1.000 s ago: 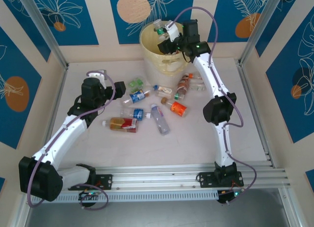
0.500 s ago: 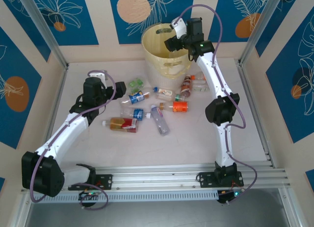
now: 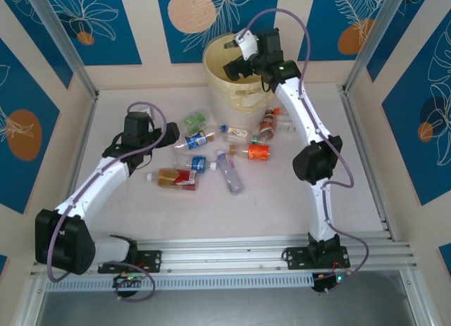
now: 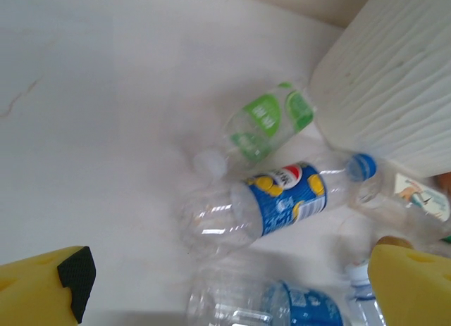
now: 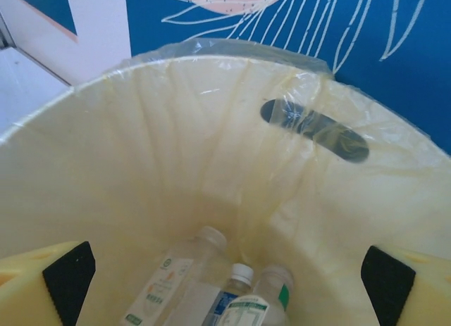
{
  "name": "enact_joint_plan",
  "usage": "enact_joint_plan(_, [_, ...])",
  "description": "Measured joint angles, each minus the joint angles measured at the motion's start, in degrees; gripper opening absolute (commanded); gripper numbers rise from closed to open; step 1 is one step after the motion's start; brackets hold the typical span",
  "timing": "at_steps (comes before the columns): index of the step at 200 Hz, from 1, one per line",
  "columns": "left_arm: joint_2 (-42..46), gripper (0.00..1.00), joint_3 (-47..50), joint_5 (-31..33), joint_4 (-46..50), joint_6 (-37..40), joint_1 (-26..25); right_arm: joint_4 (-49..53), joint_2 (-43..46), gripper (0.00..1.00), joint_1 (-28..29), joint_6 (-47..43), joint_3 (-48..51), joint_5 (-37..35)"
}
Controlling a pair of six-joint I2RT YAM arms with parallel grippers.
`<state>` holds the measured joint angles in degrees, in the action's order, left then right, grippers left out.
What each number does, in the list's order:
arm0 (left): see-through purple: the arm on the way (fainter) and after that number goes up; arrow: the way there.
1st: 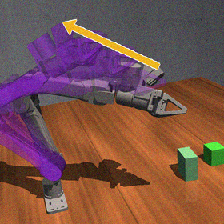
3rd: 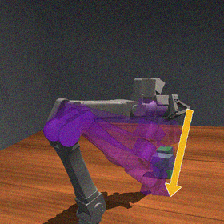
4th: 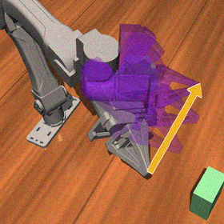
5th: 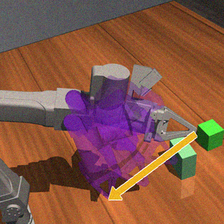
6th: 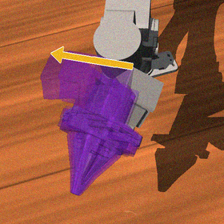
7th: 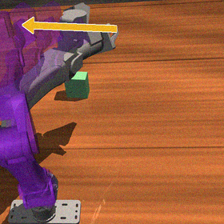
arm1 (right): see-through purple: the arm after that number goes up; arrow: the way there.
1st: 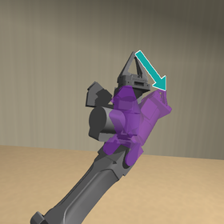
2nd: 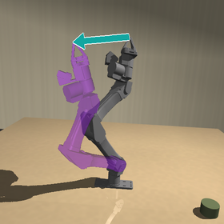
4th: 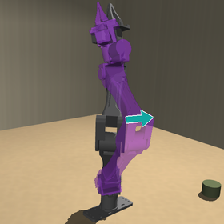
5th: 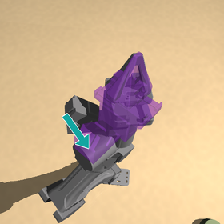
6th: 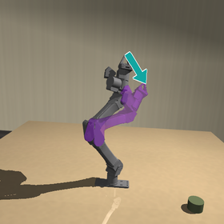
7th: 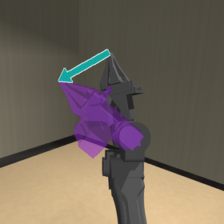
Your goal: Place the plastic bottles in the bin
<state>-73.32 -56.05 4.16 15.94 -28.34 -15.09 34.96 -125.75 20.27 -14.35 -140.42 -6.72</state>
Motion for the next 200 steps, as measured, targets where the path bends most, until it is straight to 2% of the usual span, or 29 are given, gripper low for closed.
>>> enact_joint_plan(30, [0.5,1.00,0.5,0.8,6.0,-6.4,-0.1,-7.1,15.7,0.99,0.0,4.0,18.5,1.6])
enact_joint_plan(71, [1.0,1.00,2.1,0.3,11.6,-15.2,-1.6,-24.9,38.5,0.99,0.2,10.6,48.3,6.1])
enact_joint_plan(112, [1.0,1.00,2.8,0.4,14.6,-23.4,-1.6,-35.2,52.2,0.99,1.2,13.4,71.0,9.6])
enact_joint_plan(158, [-0.6,1.00,4.5,2.6,20.0,-36.0,-0.1,-41.1,61.7,0.99,1.5,14.9,87.2,8.6])
enact_joint_plan(200, [-1.9,1.00,7.2,1.7,19.5,-45.0,1.5,-42.2,62.9,0.99,1.5,14.8,89.0,6.8])
